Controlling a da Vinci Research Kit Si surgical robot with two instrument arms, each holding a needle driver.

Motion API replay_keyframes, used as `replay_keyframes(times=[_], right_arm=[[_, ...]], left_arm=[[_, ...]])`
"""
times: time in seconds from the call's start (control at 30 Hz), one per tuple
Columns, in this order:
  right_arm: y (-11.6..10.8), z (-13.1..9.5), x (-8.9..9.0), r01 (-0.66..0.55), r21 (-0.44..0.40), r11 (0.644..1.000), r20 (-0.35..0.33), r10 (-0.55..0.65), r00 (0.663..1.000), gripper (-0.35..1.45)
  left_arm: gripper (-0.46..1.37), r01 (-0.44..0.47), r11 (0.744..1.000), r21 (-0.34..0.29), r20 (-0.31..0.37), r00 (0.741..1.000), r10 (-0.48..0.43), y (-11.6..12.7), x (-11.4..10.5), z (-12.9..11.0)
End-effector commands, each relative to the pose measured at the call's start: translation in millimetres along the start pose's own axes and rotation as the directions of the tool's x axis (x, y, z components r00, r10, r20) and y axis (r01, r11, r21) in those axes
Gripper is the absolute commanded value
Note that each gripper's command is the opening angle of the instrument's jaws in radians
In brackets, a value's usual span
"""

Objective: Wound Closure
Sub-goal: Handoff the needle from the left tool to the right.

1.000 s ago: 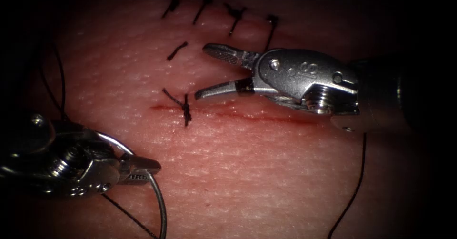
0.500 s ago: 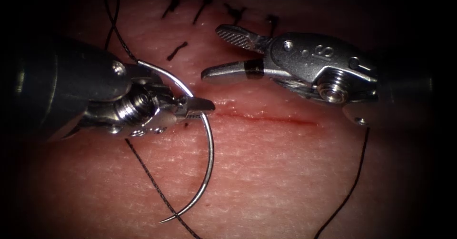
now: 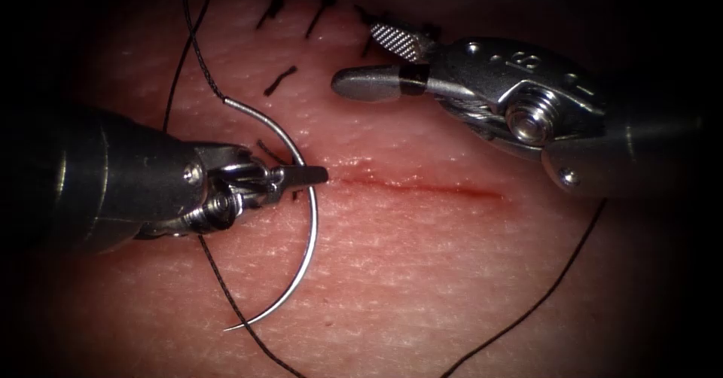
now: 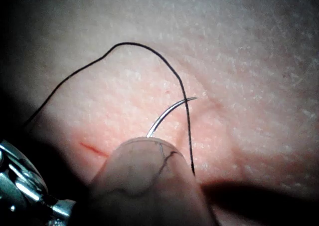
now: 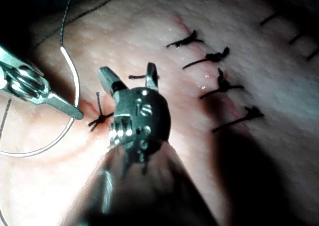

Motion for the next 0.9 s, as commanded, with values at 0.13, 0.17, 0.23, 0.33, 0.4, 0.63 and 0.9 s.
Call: replay_keyframes(times=[0.13, 0.17, 0.23, 0.33, 0.4, 0.63, 0.9], right_arm=[[-1.4, 0.4, -0.2, -0.009, 0.023, 1.000, 0.024, 0.008, 1.000, 0.42], [-1.7, 0.4, -0.2, -0.009, 0.028, 1.000, 0.030, 0.009, 1.000, 0.41], [-2.3, 0.5, -0.3, -0.011, 0.040, 0.999, 0.035, 0.010, 0.999, 0.41], [-3.1, 0.6, -0.5, -0.012, 0.047, 0.999, 0.054, 0.010, 0.998, 0.36], [-3.8, 0.6, -0.7, -0.014, 0.060, 0.998, 0.068, 0.010, 0.998, 0.28], [-4.8, 0.9, -0.6, -0.018, 0.064, 0.998, 0.079, 0.013, 0.997, 0.24], [-5.3, 1.5, -0.7, -0.013, 0.059, 0.998, 0.076, 0.009, 0.997, 0.12]], left_arm=[[-0.35, -0.066, 0.998, 0.006, 0.014, 0.998, 0.066, -0.4, 0.3, -0.1], [-0.35, -0.086, 0.996, 0.010, 0.018, 0.996, 0.086, -0.5, 0.3, -0.2], [-0.35, -0.120, 0.993, 0.017, 0.028, 0.992, 0.119, -0.6, 0.2, -0.3], [-0.35, -0.164, 0.986, 0.021, 0.043, 0.986, 0.163, -0.6, 0.2, -0.4], [-0.35, -0.184, 0.983, 0.017, 0.050, 0.982, 0.183, -0.6, 0.3, -0.3], [-0.35, -0.197, 0.980, 0.019, 0.057, 0.979, 0.195, -0.7, 0.4, -0.4], [-0.35, -0.193, 0.981, 0.021, 0.066, 0.979, 0.192, -1.0, 0.4, -0.4]])
